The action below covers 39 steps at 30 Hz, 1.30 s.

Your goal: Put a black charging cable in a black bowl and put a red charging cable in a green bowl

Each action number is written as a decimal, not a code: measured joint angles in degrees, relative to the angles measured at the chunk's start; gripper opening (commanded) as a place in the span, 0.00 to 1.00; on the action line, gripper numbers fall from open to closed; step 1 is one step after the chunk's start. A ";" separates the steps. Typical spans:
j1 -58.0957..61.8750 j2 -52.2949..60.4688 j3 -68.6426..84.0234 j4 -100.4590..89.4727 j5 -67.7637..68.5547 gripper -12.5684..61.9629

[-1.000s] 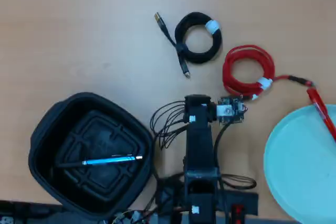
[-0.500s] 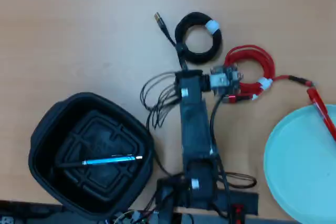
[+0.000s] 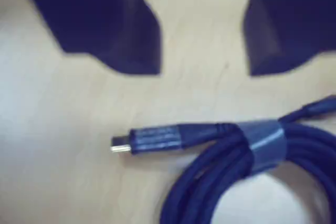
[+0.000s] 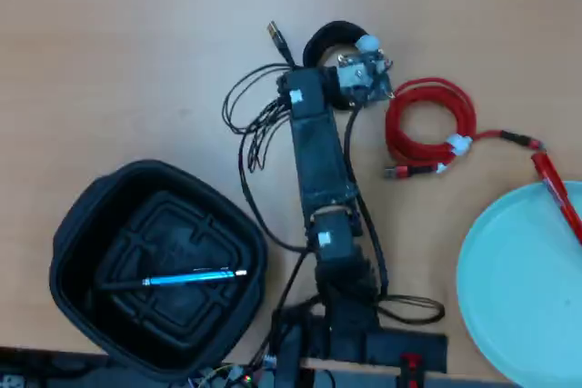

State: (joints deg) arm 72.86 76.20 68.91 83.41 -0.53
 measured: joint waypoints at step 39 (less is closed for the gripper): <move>-3.25 -17.75 -9.05 0.62 48.43 0.63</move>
State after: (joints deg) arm 69.61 58.45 59.85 84.02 47.90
